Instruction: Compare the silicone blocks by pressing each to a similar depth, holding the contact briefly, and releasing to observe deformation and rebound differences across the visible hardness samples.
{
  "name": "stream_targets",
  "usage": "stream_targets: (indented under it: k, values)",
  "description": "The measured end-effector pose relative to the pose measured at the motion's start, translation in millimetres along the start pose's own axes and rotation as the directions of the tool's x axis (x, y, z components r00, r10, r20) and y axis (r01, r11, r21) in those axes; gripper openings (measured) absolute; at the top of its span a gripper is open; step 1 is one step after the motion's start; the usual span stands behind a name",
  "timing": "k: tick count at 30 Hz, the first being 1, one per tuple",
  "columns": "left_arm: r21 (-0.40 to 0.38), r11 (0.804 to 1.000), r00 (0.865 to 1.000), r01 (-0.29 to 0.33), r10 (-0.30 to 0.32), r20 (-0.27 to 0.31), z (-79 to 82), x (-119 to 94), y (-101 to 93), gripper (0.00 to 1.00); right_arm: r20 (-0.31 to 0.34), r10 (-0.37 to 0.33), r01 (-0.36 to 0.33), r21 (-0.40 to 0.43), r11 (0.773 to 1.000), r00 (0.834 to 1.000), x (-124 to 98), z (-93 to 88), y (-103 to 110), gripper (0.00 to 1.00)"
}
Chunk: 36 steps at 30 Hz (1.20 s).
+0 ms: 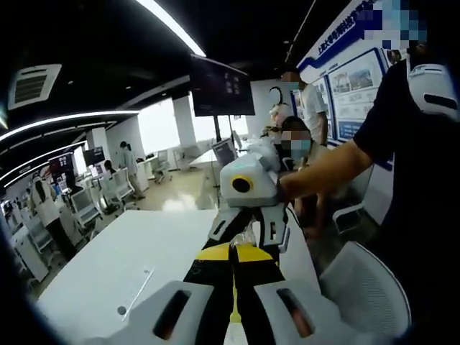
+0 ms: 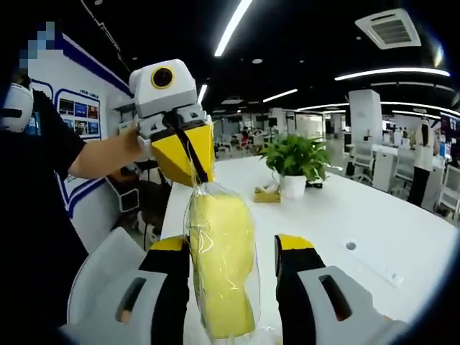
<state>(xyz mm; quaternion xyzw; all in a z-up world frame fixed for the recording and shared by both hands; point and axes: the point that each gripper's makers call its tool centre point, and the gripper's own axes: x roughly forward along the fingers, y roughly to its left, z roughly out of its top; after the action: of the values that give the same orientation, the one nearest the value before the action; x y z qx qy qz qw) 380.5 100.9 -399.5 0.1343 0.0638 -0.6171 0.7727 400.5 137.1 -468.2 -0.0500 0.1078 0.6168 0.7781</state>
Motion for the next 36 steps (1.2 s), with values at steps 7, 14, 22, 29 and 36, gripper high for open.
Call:
stream_targets:
  k: [7, 14, 22, 29, 36]
  values:
    - [-0.015, 1.0, 1.0, -0.009, 0.009, -0.001, -2.1, -1, 6.5, 0.0, 0.007, -0.067, 0.067, -0.014, 0.998, 0.998, -12, -4.0, -11, 0.49]
    - [-0.024, 0.999, 0.999, -0.032, 0.033, 0.009, -2.7, -6, 14.3, 0.0, 0.058, -0.163, 0.165, -0.032, 0.986, 0.985, -29, 1.0, -23, 0.55]
    - [-0.04, 0.997, 0.998, -0.061, 0.062, 0.026, -4.0, -16, 23.4, 0.0, 0.157, -0.281, 0.283, 0.005, 0.959, 0.947, -64, 4.6, -30, 0.59]
    - [-0.066, 0.993, 0.994, -0.099, 0.102, 0.038, -10.0, -26, 34.8, 0.0, 0.136, -0.384, 0.39, -0.021, 0.92, 0.913, -94, -14.8, -26, 0.63]
    - [-0.093, 0.987, 0.99, -0.13, 0.135, 0.05, -15.1, -34, 44.1, 0.0, 0.147, -0.514, 0.517, 0.019, 0.855, 0.845, -136, -39.1, -25, 0.66]
